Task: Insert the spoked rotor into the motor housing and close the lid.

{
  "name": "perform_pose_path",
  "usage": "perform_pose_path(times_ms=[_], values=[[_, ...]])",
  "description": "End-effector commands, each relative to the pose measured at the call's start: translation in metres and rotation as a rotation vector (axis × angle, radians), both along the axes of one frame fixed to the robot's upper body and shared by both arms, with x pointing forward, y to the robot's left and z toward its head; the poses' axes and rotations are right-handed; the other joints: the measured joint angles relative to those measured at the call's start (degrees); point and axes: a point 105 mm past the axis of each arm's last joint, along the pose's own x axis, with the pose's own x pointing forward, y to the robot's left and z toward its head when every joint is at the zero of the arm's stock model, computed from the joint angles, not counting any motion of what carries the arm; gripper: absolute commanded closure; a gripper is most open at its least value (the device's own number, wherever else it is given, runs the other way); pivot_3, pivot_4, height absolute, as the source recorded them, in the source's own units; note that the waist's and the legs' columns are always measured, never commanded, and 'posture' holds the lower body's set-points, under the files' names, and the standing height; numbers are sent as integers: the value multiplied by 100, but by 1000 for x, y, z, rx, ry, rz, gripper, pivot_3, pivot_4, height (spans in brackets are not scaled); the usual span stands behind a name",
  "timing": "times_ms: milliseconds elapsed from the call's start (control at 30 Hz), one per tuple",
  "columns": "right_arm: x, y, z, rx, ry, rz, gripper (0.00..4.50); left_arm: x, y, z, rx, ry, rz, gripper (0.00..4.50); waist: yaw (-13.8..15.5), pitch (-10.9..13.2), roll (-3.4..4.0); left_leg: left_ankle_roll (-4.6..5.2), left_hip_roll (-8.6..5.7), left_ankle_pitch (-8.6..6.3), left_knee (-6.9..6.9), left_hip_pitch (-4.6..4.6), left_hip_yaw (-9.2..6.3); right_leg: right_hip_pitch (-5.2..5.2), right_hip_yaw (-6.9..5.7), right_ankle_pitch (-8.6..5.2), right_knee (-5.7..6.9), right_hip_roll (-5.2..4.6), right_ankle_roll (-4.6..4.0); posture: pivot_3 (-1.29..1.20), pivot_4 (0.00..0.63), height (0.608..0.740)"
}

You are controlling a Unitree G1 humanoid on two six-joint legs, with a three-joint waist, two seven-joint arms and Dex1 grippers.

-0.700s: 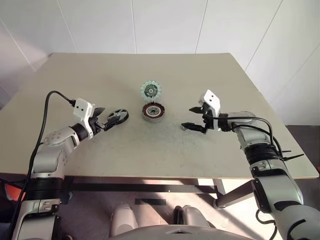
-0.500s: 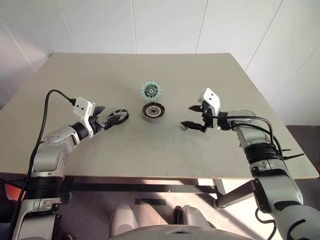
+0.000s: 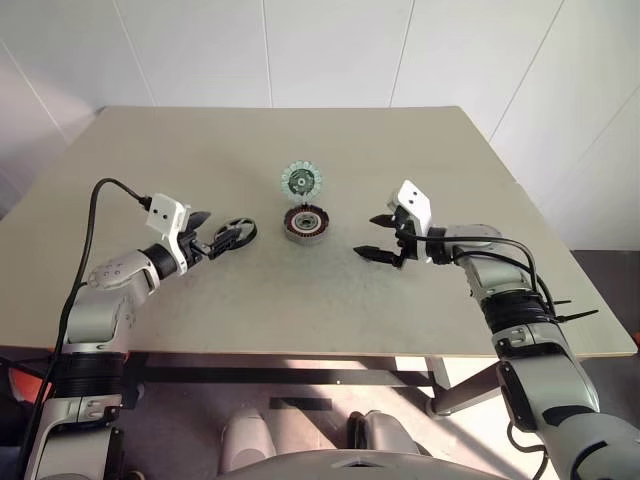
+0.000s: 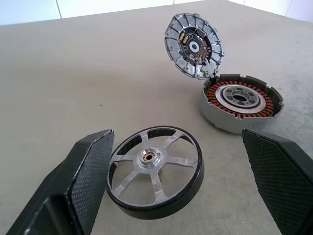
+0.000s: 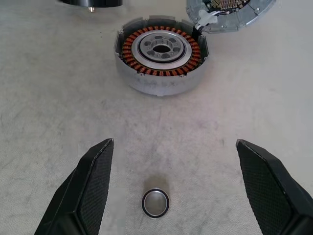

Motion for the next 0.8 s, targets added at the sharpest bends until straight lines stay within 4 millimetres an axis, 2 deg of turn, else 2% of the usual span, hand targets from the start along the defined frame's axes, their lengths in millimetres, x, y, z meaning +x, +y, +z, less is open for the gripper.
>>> perform_pose_path(times_ms=[33, 200, 467, 600, 800], values=[[6, 4, 15, -5, -56, 4, 0, 1, -2, 12, 4, -47, -7, 89, 7, 0, 0, 0, 0, 0, 0, 0, 0, 0, 0, 0, 0, 0, 0, 0, 0, 740], [-4, -9, -7, -56, 4, 13, 0, -1, 3, 11, 7, -46, 8, 89, 31, 0, -1, 1, -10, 0, -1, -3, -3, 7, -5, 0, -6, -2, 1, 0, 0, 740], [-9, -34, -15, -70, 48, -23, 0, 0, 2, 9, 9, -37, 8, 89, 17, 0, -1, 2, -15, 0, -1, 2, -6, 8, -3, -1, -2, -4, 1, 0, 0, 740], [-7, -36, -18, -69, 55, -42, 0, 0, -1, 7, 8, -33, -3, 89, 11, -1, -1, 2, -15, 1, -1, 3, -7, 9, -3, -1, -1, -4, 2, 0, 0, 740], [-9, -28, -20, -53, 62, -30, 0, 1, -1, 7, 10, -29, -4, 89, 14, -1, -1, 4, -15, 1, -1, 0, -7, 8, -4, -1, -3, -4, 1, 0, 0, 740]])
